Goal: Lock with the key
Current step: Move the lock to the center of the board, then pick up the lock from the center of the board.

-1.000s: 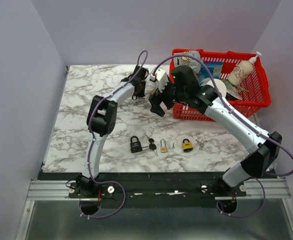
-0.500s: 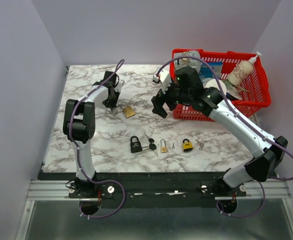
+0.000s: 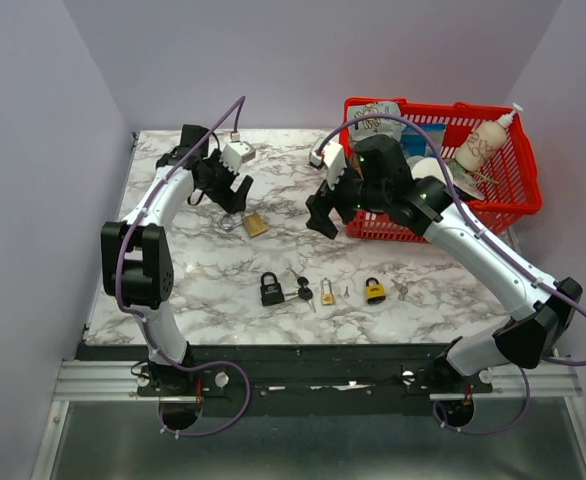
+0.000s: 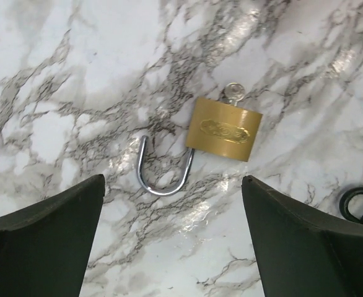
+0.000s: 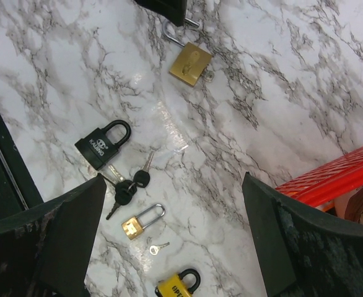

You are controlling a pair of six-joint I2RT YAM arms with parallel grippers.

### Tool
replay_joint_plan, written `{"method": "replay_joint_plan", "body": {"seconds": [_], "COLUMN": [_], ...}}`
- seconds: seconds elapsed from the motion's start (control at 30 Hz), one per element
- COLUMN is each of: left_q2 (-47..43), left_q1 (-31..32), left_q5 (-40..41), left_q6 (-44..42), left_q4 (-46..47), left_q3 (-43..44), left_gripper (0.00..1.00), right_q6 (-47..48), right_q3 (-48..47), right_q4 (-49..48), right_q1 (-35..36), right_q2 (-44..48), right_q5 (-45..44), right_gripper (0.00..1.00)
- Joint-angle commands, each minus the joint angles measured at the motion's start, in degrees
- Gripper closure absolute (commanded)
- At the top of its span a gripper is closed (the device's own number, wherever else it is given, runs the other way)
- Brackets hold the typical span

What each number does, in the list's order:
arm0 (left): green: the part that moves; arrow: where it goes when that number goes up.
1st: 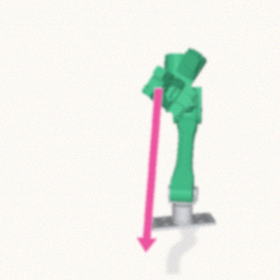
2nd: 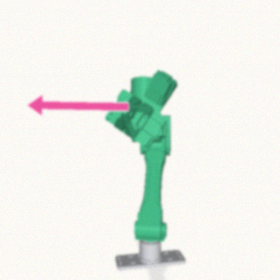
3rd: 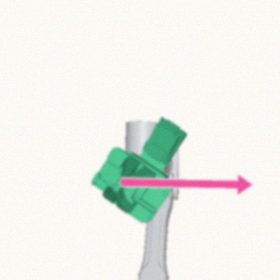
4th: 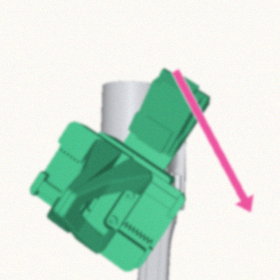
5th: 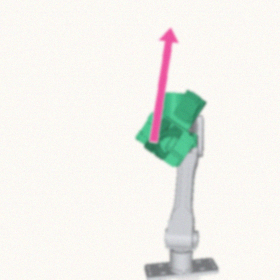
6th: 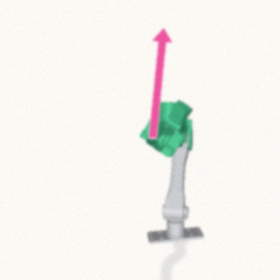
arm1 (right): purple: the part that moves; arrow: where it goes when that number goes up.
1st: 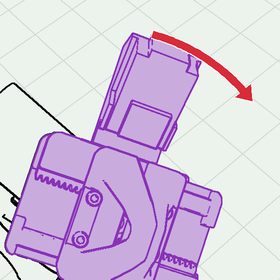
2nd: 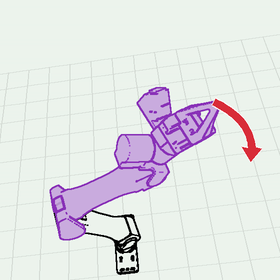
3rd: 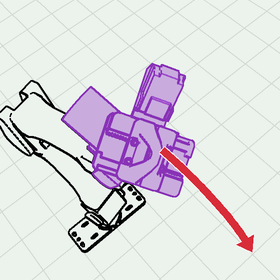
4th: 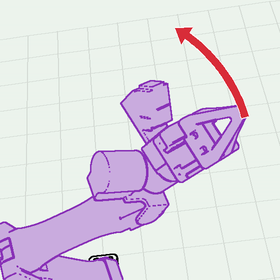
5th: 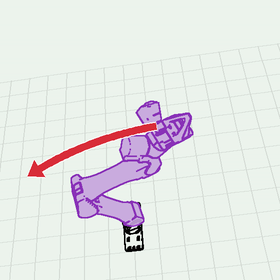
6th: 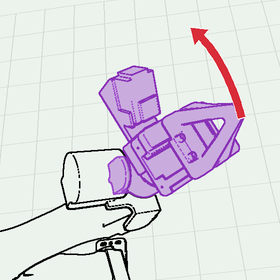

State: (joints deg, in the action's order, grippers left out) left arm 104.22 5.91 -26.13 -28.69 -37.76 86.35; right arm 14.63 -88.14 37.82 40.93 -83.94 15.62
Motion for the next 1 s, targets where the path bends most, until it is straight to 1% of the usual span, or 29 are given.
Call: {"method": "replay_joint_plan", "body": {"seconds": [0.0,0.13,0.2,0.33,0.43,0.6,0.73,0.87,0.97], "left_q2": [5.72,8.97,10.73,15.47,16.18,15.74,16.8,16.45,15.66], "left_q1": [2.43,6.03,6.65,7.01,7.62,9.12,9.12,9.03,9.12], "left_q5": [-4.3,0.37,1.17,3.44,4.33,5.56,5.04,4.77,5.39], "left_q6": [-7.61,-9.01,-10.51,-12.62,-12.8,-13.41,-13.67,-14.03,-13.77], "left_q4": [-6.53,-4.69,-6.35,-7.77,-7.16,-5.84,-7.5,-7.86,-6.81], "left_q3": [2.86,3.91,5.49,9.1,8.49,4.36,4.53,2.96,1.03], "left_gripper": [0.01,0.04,0.07,0.09,0.09,0.1,0.09,0.09,0.11], "right_q6": [0.66,1.27,1.36,1.1,1.19,1.45,1.36,1.45,1.45], "right_q3": [0.25,0.42,0.6,0.95,1.39,1.39,1.3,1.65,1.74], "right_q4": [1.37,1.73,1.9,1.99,2.08,1.99,1.99,1.9,1.82], "right_q1": [0.29,0.29,0.29,0.29,0.29,0.29,0.29,0.29,0.29], "right_q2": [1.76,2.11,2.12,2.12,2.03,1.85,1.59,1.59,1.59], "right_q5": [1.26,0.91,1.17,1.61,1.26,0.38,0.47,0.29,0.2], "right_gripper": [0.0,0.0,0.0,0.0,0.0,0.0,0.0,0.0,0.0]}}
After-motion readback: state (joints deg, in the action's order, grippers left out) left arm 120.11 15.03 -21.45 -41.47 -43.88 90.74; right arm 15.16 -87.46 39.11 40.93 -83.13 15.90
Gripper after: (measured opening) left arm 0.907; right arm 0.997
